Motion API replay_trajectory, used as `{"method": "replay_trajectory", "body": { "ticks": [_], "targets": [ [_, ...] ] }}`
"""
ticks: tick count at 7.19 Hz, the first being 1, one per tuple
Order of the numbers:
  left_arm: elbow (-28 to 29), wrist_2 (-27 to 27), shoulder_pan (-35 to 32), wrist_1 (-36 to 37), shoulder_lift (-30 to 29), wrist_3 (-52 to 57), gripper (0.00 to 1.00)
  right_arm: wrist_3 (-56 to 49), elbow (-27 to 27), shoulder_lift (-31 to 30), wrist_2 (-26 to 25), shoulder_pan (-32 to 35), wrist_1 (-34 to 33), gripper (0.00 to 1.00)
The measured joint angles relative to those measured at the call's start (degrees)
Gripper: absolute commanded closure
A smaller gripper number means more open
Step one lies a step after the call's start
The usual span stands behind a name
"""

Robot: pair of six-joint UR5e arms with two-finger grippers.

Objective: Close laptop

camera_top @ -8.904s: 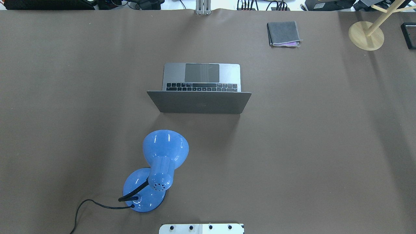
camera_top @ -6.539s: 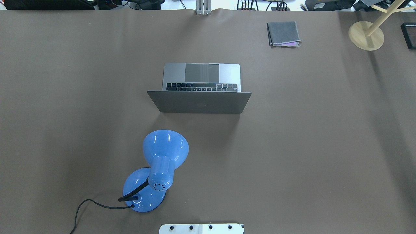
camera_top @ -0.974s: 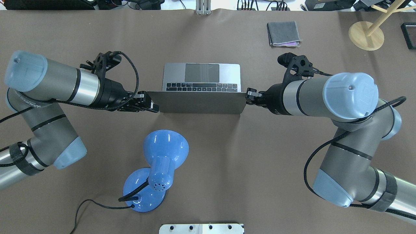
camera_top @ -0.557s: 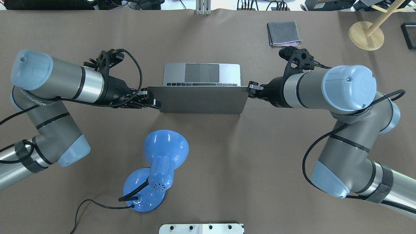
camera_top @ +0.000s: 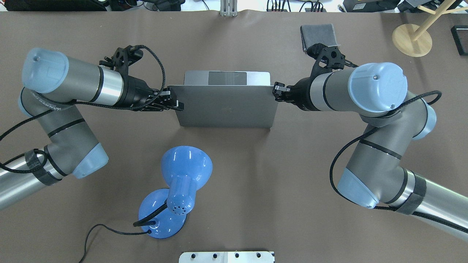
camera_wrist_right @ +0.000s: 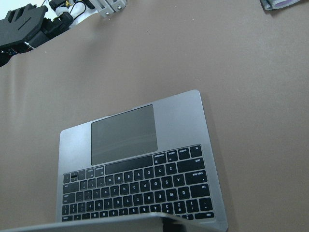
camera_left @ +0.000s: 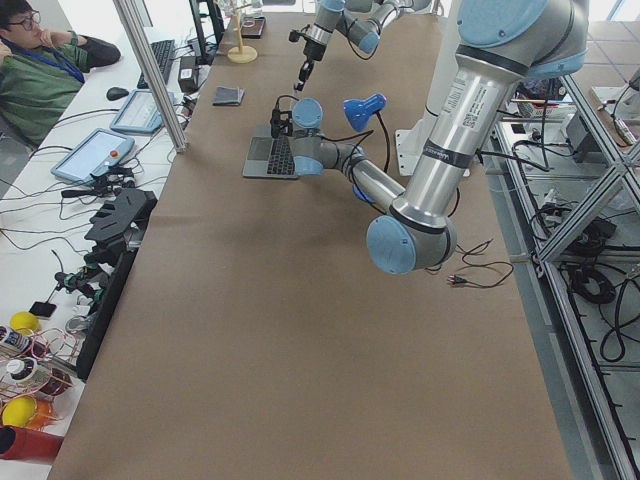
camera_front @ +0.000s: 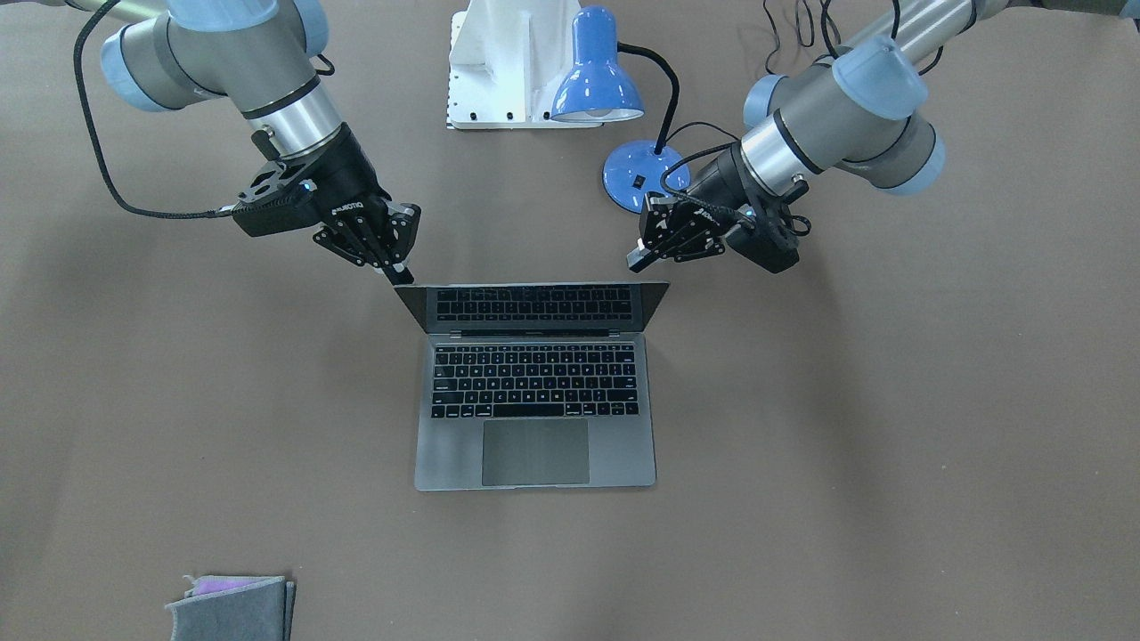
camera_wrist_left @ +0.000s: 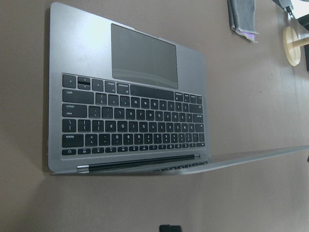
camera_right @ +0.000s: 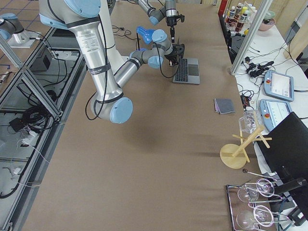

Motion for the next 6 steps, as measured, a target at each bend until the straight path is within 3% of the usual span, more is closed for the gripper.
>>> {"method": "replay_trajectory", "body": {
  "ticks": [2, 6],
  "targets": [
    [1.0, 1.3, -1.4, 3.3, -2.2, 0.1, 1.00, 0.1, -3.6, 2.3, 0.0, 1.0, 0.1, 1.00],
    [9.4, 5.8, -1.9, 4.2, -7.0, 3.5, 1.00, 0.0, -10.9, 6.4, 0.0, 2.7, 0.4, 1.00]
  ]
}}
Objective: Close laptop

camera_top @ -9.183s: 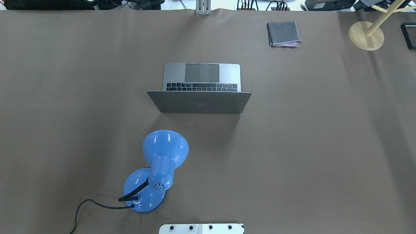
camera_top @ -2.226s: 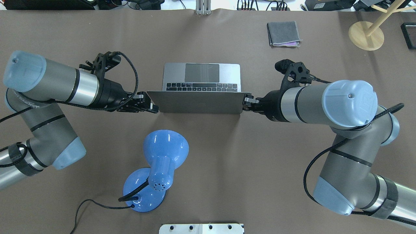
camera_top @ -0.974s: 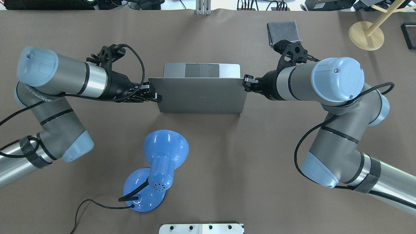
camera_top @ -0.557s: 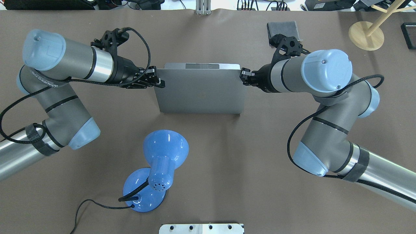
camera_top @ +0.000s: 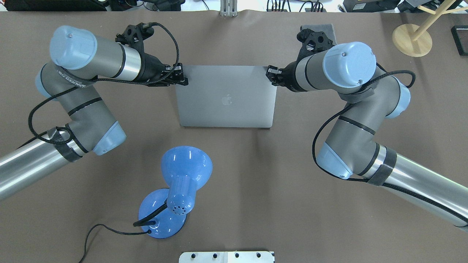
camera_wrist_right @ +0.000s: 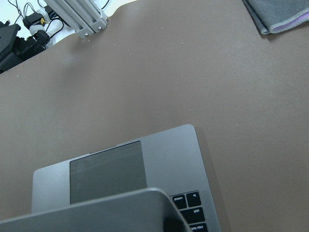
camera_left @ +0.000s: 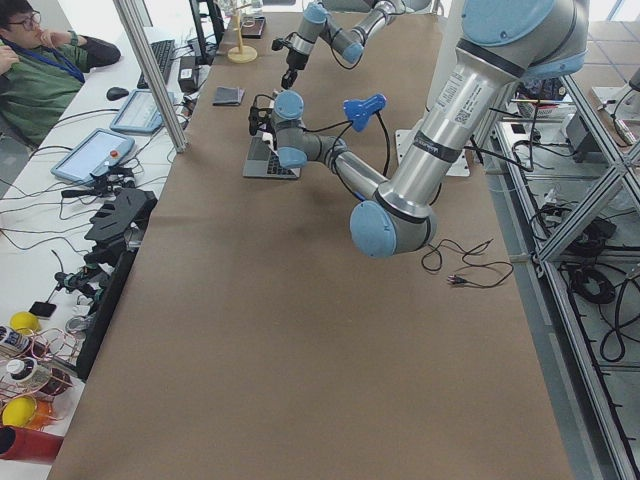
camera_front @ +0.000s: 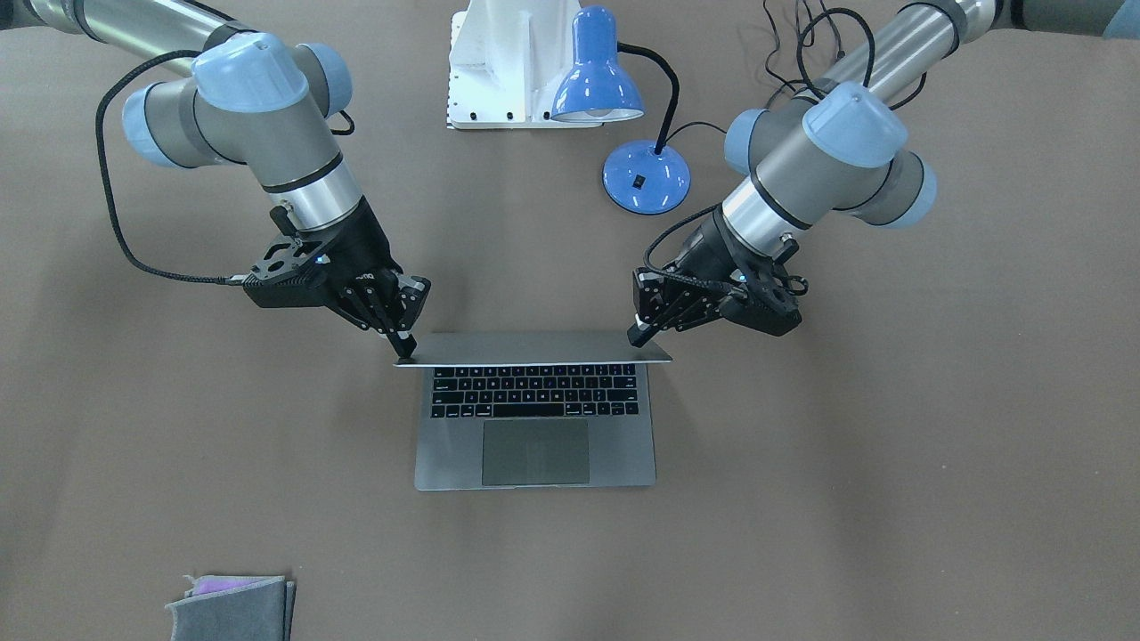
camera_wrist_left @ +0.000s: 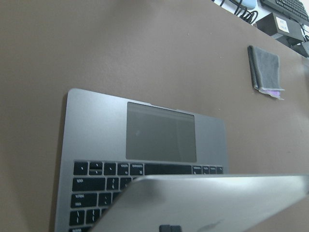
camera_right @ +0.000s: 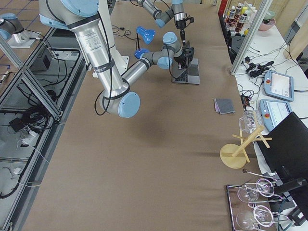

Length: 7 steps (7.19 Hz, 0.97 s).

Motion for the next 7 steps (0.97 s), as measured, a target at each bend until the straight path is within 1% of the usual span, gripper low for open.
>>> {"method": "replay_trajectory", "body": {
  "ticks": [3, 7],
  "targets": [
    [6.1, 3.5, 0.0, 0.1, -3.1, 1.0, 1.00, 0.0, -4.3, 2.5, -0.2, 0.2, 0.1, 1.00],
    [16.2, 8.0, 0.3, 0.0, -8.0, 3.6, 1.00, 0.2, -13.1, 6.8, -0.9, 0.2, 0.1, 1.00]
  ]
}}
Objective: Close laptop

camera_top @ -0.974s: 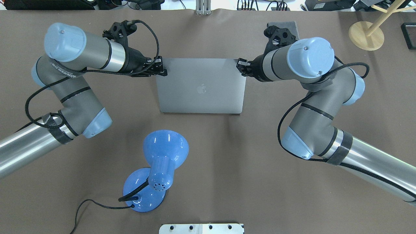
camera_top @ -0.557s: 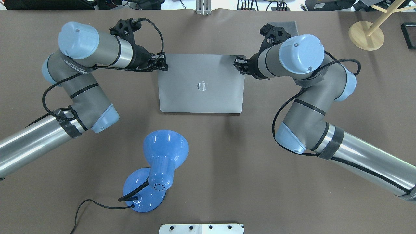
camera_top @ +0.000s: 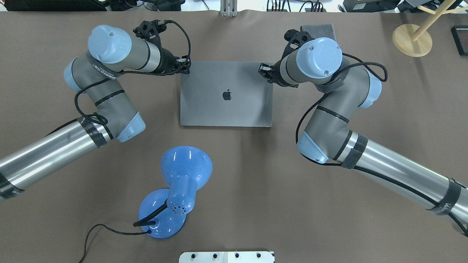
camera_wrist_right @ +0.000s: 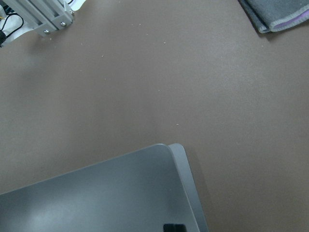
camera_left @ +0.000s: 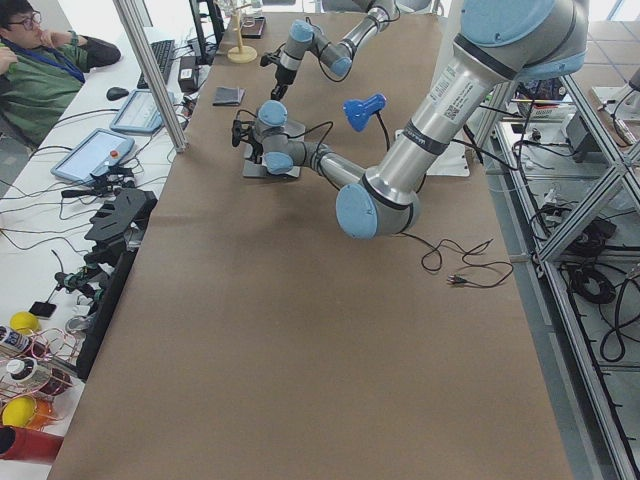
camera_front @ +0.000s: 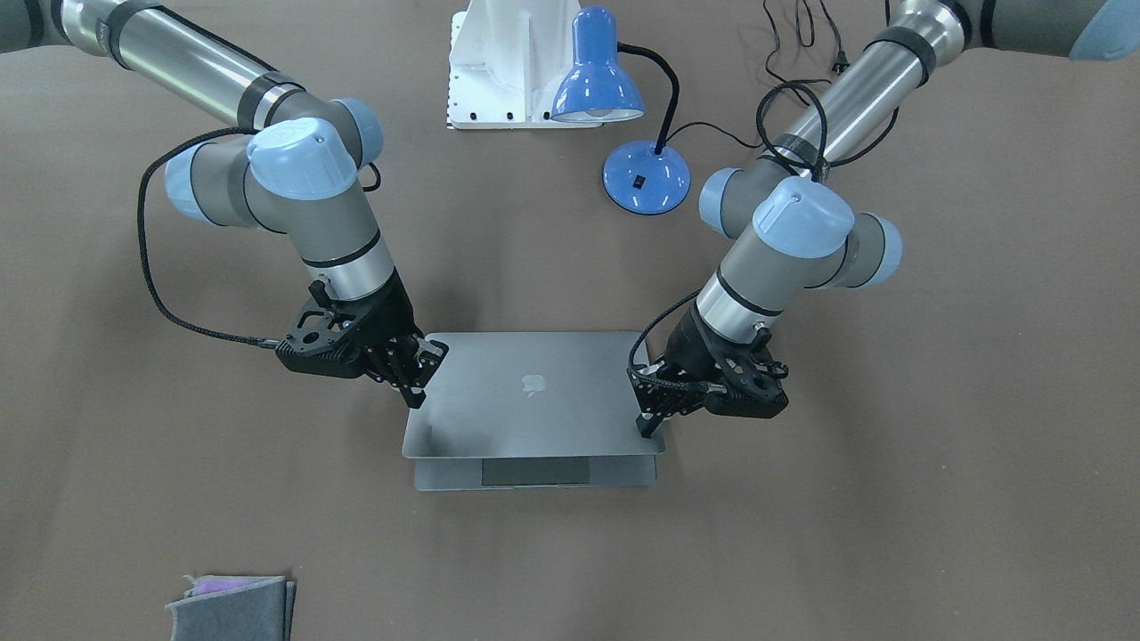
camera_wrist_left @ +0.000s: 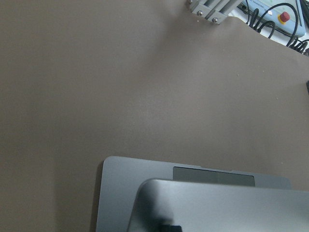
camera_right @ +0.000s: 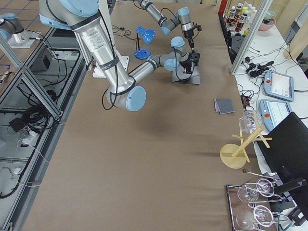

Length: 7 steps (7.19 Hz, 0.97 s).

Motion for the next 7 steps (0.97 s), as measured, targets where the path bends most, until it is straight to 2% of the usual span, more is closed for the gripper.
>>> {"method": "replay_trajectory", "body": {
  "ticks": [4, 6, 7],
  "targets": [
    [5.2, 2.9, 0.7, 0.0, -1.7, 1.1, 1.00, -0.1, -8.1, 3.5, -1.9, -0.2, 0.5, 1.00],
    [4.2, 3.0, 0.7, 0.0, -1.7, 1.1, 1.00, -0.2, -8.0, 3.8, -1.8, -0.2, 0.5, 1.00],
    [2.1, 2.4, 0.6, 1.1, -1.6, 1.1, 0.97, -0.4, -6.9, 3.4, -1.0, 0.2, 0.2, 1.00]
  ]
}}
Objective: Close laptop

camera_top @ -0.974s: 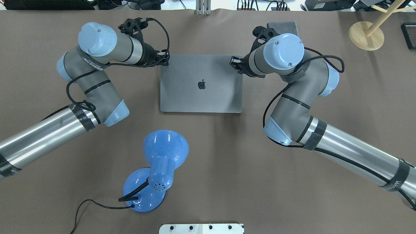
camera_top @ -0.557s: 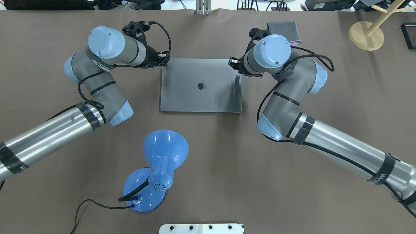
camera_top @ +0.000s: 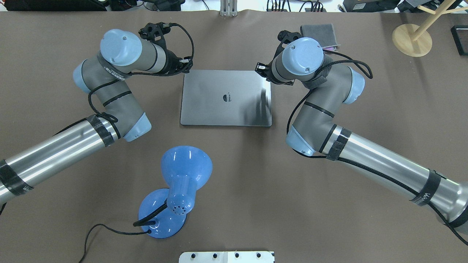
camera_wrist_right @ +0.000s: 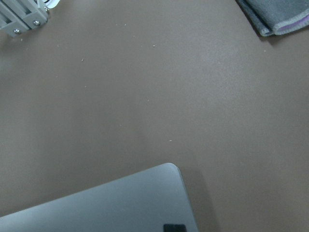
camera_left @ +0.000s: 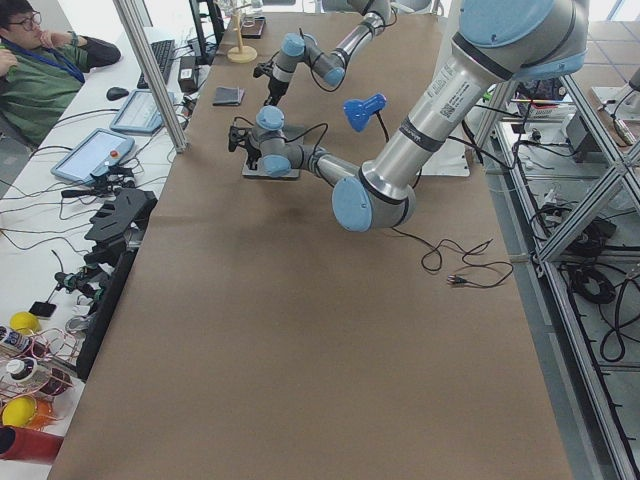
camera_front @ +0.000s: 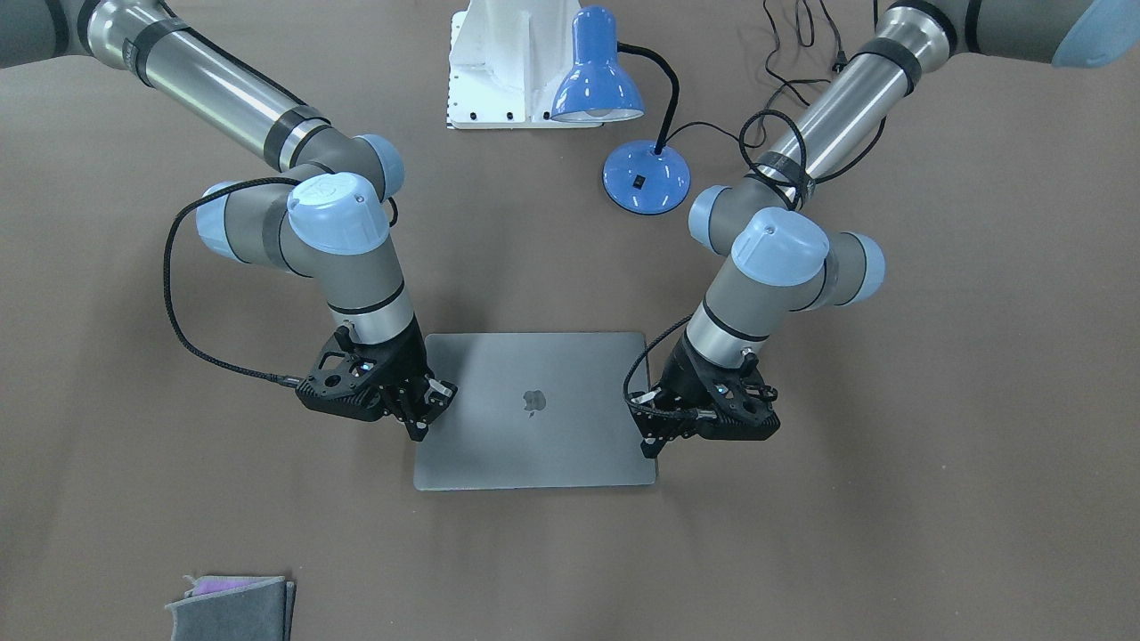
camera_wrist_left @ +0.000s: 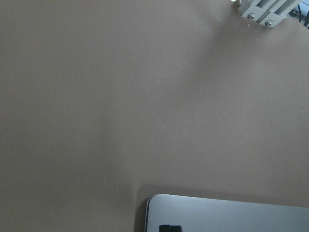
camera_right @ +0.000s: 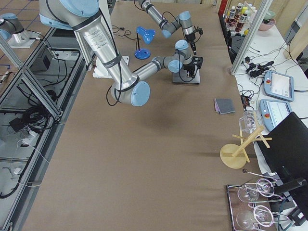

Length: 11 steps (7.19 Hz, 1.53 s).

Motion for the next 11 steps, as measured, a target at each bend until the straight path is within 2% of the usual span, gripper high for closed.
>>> {"method": "replay_trajectory", "body": {
  "ticks": [1, 2, 4, 6, 7, 9, 10, 11],
  "targets": [
    [-3.2, -1.4, -0.2, 4.0, 0.2, 0.1, 0.01, -1.8, 2.2, -1.4, 1.3, 0.9, -1.0, 0.25],
    [-7.6, -3.4, -0.4, 10.2, 0.6, 1.0, 0.01, -5.9, 5.7, -3.9, 3.3, 2.1, -3.1, 0.00],
    [-16.4, -7.7, -2.0, 18.8, 4.6, 7.4, 0.01, -14.8, 11.6, -9.5, 7.9, 6.0, -6.2, 0.00],
    [-23.1, -14.0, -6.6, 26.9, 9.7, 18.1, 0.01, -25.4, 13.3, -14.6, 15.5, 13.0, -6.8, 0.00],
    [-27.6, -16.6, -9.8, 34.0, 12.3, 25.8, 0.01, -32.5, 13.7, -18.0, 19.8, 17.8, -6.8, 0.00],
    [-35.9, -19.3, -18.0, 54.2, 15.4, 46.1, 0.01, -50.8, 14.3, -27.1, 25.6, 28.0, -7.8, 0.00],
    [-38.1, -19.6, -23.3, 61.2, 17.9, 57.4, 0.01, -59.9, 15.2, -31.1, 27.5, 33.2, -10.8, 0.00],
    [-38.5, -19.6, -28.4, 64.5, 21.7, 68.2, 0.01, -68.4, 16.9, -34.2, 28.7, 37.7, -15.8, 0.00]
  ]
}}
